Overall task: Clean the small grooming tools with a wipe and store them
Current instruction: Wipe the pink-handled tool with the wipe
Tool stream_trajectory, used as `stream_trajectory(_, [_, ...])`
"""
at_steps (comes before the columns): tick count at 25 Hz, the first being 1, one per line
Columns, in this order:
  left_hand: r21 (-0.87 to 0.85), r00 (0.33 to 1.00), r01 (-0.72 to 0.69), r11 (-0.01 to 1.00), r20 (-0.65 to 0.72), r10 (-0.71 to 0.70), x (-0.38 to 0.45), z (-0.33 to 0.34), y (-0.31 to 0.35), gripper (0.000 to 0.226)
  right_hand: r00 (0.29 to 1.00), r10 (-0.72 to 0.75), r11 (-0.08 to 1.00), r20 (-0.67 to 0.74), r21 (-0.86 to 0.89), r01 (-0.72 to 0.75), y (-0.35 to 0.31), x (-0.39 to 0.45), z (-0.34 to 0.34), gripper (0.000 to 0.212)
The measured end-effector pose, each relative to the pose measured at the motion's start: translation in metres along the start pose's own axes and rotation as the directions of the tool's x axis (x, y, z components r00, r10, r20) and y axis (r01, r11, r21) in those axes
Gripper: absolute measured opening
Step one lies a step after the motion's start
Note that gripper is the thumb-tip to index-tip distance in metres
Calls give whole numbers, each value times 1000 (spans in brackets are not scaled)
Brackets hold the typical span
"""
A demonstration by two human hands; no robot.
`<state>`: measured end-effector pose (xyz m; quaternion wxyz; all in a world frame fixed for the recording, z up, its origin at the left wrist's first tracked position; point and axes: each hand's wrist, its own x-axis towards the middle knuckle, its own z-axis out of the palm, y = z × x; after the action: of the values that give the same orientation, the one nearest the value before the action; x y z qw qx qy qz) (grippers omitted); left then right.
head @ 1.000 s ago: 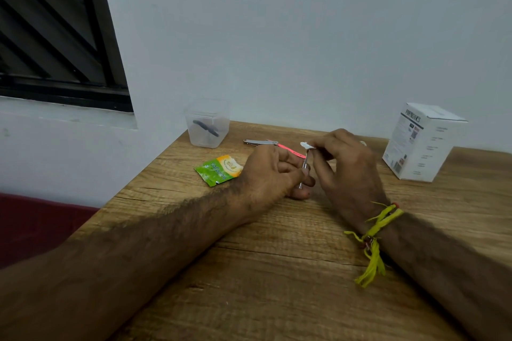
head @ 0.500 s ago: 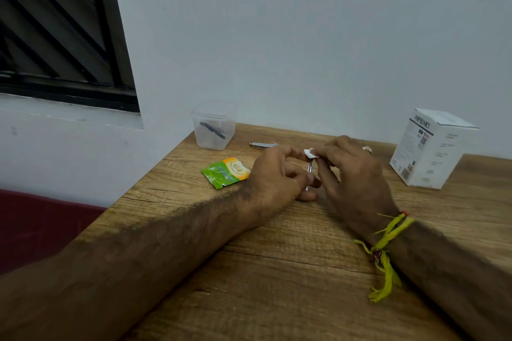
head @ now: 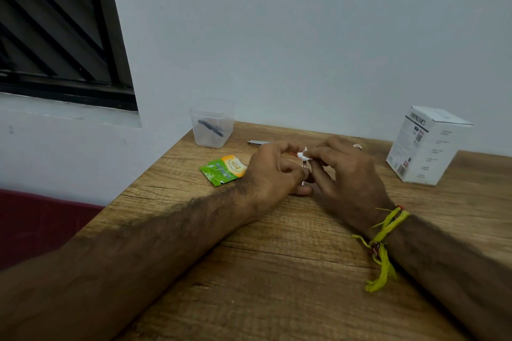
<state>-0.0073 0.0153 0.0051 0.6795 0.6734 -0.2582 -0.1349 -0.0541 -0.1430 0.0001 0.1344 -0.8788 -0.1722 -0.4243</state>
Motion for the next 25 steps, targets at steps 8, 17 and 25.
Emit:
stream_trajectory(8, [23,1000,-10,1000,-18,10,-3,1,2,33,992,-108,987,65,-115,115,-4,-1,-3,29])
stream_trajectory(17, [-28,999,3,1000,47,-1,-2,-1,1,41,989,-128,987,71,-92,134,1,-2,-5,24])
stream_trajectory(25, [-40,999,-1,999,43,2,-4,-5,8,56,986,-142,983,86,-102,150,0,-2,-4,19])
